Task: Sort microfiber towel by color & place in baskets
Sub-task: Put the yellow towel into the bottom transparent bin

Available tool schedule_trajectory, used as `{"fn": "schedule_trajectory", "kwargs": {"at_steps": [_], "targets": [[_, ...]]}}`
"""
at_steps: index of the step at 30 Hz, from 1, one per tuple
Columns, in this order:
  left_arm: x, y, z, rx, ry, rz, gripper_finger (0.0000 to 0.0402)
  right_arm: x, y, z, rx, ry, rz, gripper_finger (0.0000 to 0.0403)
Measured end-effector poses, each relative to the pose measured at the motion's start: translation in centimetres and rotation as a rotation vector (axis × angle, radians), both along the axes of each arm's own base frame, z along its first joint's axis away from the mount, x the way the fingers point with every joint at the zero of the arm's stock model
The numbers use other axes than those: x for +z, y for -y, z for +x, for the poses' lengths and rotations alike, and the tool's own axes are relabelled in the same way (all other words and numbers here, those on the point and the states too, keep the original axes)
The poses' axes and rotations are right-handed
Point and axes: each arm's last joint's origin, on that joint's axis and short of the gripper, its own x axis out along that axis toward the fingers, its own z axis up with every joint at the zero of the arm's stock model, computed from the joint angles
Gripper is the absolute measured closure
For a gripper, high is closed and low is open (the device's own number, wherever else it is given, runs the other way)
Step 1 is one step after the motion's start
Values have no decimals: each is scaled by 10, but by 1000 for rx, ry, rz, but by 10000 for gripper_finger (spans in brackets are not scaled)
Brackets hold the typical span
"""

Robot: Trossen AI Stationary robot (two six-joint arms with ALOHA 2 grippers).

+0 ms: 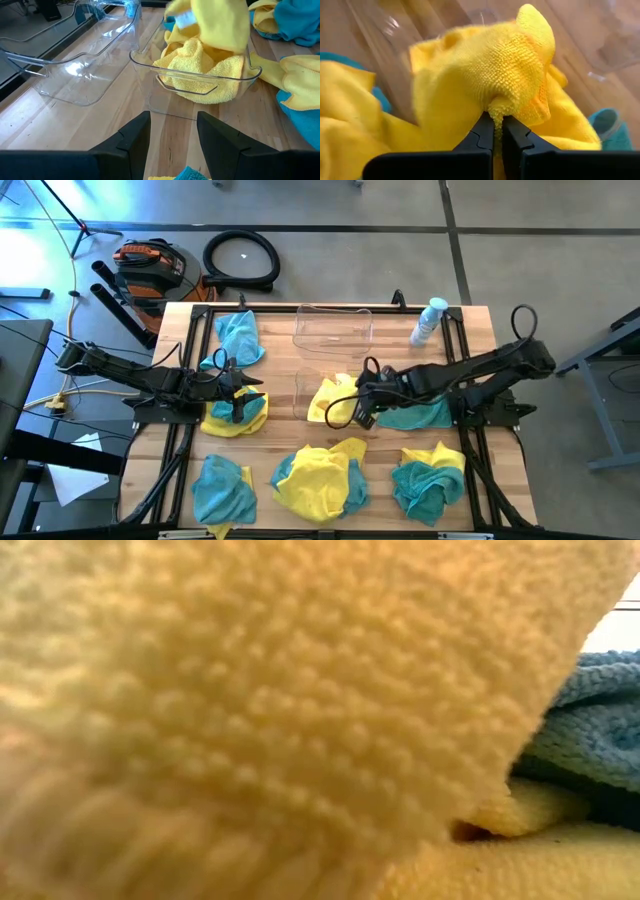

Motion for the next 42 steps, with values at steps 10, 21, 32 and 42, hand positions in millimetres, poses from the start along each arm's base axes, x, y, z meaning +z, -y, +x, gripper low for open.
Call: {"fn": "schedule_trajectory", "kwargs": {"at_steps": [10,21,32,42], "targets": [[0,0,0,0,0,1,250,-32,12,19,146,-40,12,403],[0,0,0,0,1,1,250,-71,13,70,257,-452,0,403],[0,0,0,-1,-1,2,250,-95,12,83,307,-487,-11,351],[0,0,0,0,-1,1,250,-85,12,80,284,-468,-3,276]]}}
